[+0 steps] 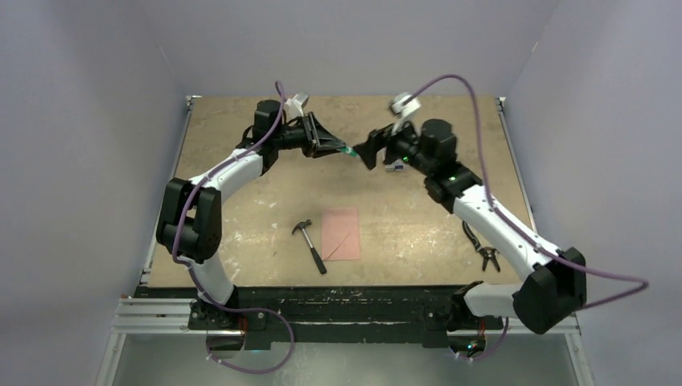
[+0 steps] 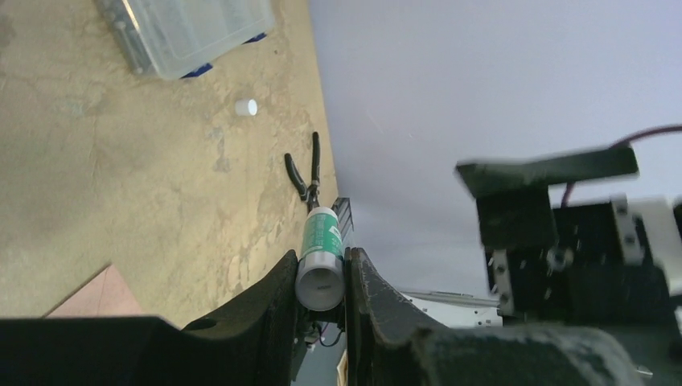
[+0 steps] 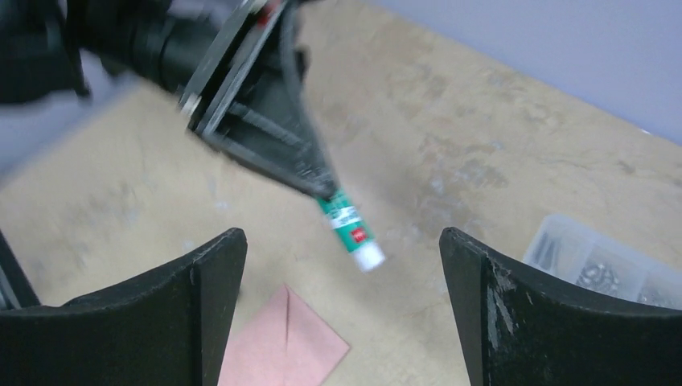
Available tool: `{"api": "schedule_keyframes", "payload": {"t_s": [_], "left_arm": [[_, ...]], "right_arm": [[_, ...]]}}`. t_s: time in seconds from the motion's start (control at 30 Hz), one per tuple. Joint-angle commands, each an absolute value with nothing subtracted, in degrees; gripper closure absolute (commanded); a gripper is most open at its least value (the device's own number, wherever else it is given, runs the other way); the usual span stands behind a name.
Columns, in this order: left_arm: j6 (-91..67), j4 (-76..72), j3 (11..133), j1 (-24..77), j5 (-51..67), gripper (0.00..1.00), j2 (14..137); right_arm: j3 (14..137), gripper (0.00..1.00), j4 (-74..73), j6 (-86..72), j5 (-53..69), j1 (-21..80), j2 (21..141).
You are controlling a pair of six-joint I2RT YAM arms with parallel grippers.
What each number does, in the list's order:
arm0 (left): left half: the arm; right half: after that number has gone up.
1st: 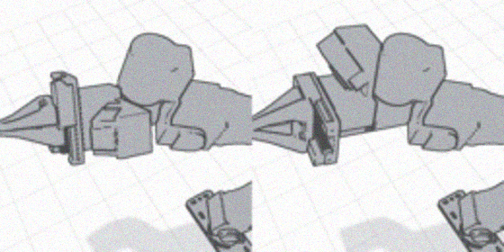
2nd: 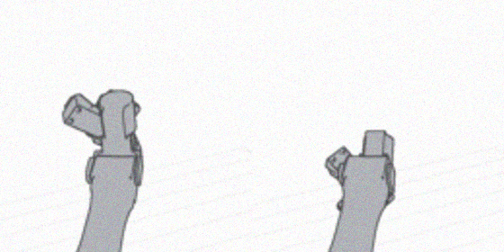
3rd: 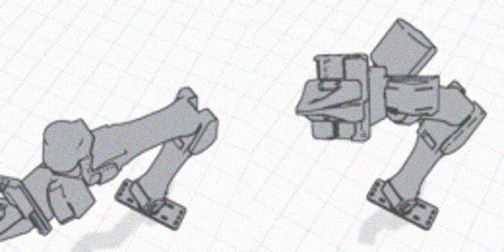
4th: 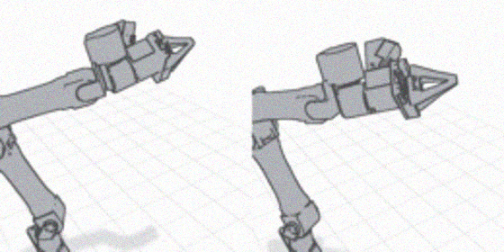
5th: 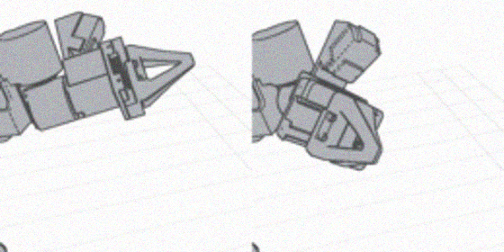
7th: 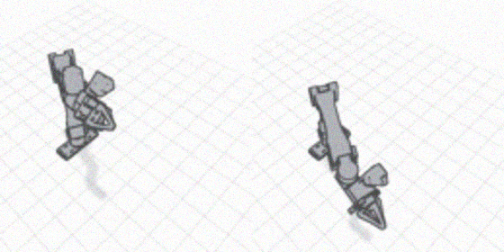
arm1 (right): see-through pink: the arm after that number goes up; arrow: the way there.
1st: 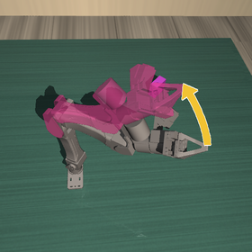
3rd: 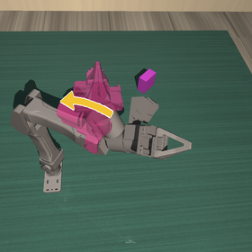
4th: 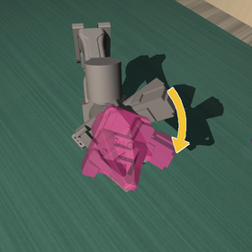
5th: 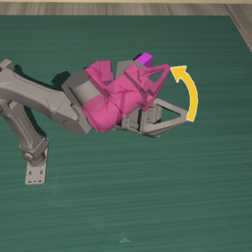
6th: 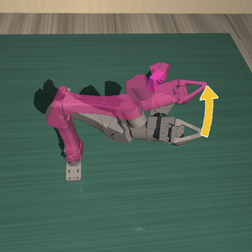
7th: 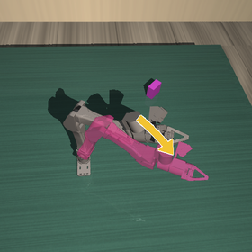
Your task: Place the letter into the envelope and seal it
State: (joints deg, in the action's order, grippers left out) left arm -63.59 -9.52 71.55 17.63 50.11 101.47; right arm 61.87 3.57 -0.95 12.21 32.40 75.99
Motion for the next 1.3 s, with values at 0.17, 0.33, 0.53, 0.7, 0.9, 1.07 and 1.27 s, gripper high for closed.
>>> {"api": "schedule_keyframes", "payload": {"t_s": [0.17,0.33,0.53,0.7,0.9,1.07,1.27], "left_arm": [[-66.45,-26.39,73.86,17.14,48.96,1.00,97.48],[-66.65,-32.25,71.47,17.30,44.77,1.00,94.45],[-65.24,-38.67,69.17,18.24,39.84,1.00,92.81],[-62.04,-40.56,69.00,20.06,37.05,1.00,92.55],[-62.23,-45.06,68.54,20.39,35.84,1.00,92.57],[-62.60,-47.29,67.01,20.39,35.26,1.00,91.44],[-63.21,-49.56,65.84,20.39,35.04,1.00,91.11]], "right_arm": [[60.29,0.12,8.09,-46.17,22.59,17.30,73.91],[56.38,0.09,20.67,-65.89,26.24,17.52,74.72],[54.07,0.10,32.34,-87.39,20.56,19.86,76.41],[61.31,0.16,31.83,-93.75,16.18,22.96,80.31],[66.96,0.32,22.67,-96.95,11.43,25.82,82.89],[66.86,0.48,21.48,-98.47,7.67,26.45,82.27],[69.99,0.48,17.03,-96.33,6.68,27.04,83.78]]}}
